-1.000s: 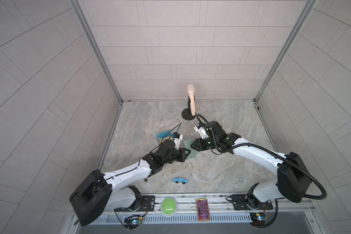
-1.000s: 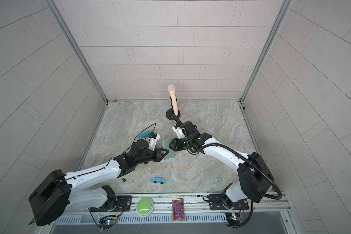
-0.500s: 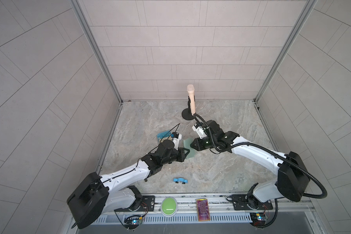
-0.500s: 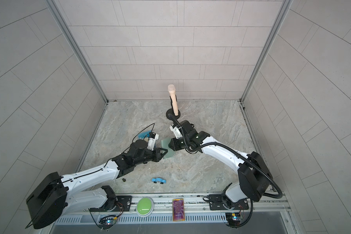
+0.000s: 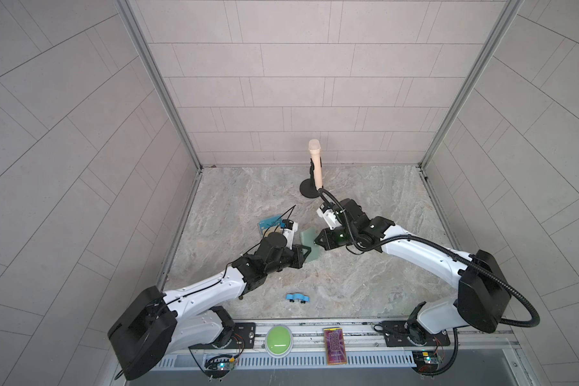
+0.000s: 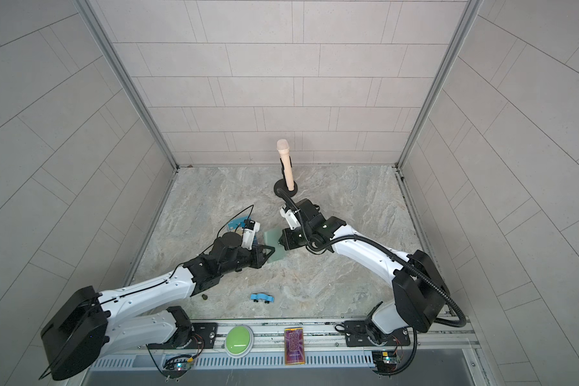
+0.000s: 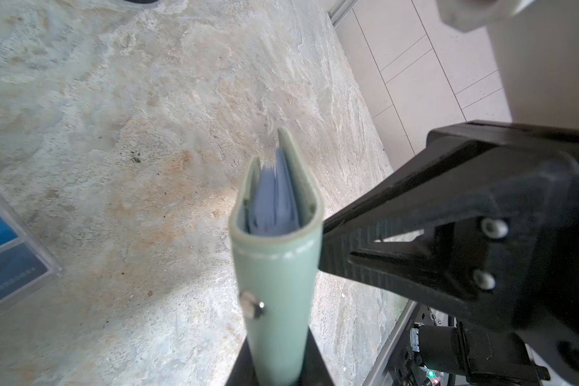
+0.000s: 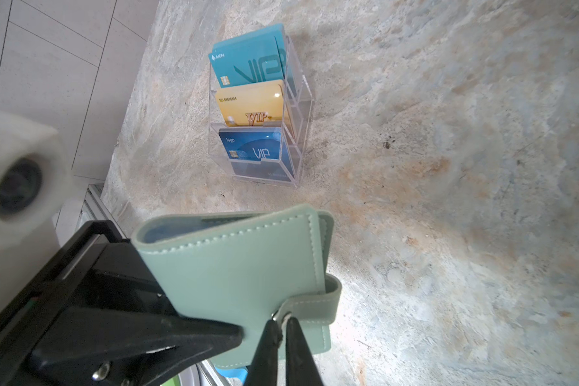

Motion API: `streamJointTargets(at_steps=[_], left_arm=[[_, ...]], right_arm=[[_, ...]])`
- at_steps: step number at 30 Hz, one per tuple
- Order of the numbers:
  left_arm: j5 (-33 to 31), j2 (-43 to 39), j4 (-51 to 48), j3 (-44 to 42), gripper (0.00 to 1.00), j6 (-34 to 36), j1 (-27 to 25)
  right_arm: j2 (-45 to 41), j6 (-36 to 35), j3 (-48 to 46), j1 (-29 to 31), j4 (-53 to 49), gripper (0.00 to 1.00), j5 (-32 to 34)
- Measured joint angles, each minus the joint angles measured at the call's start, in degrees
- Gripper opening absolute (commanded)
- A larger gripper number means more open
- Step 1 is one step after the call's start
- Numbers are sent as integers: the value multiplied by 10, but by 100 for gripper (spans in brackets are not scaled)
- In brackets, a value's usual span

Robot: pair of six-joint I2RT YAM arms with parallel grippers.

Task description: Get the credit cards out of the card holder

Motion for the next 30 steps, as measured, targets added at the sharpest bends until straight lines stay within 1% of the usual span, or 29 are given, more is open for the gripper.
streamJointTargets(at_steps=[3, 6, 18, 23, 30], left_arm=[[-4, -2, 2, -3, 8, 0, 0], [-9, -5, 3, -6, 8, 0, 0], [-23, -23, 5, -8, 5, 9, -3], [-33, -34, 1, -9, 5, 13, -3], [-31, -42, -7, -9, 5, 24, -3]], right_arm=[[0, 0, 0, 1, 0, 2, 0], [0, 0, 0, 2, 0, 0, 0], [-18, -1, -1, -4, 3, 0, -2], [-27, -7, -13, -33, -6, 0, 14], [-27, -13, -22, -43, -10, 0, 6]])
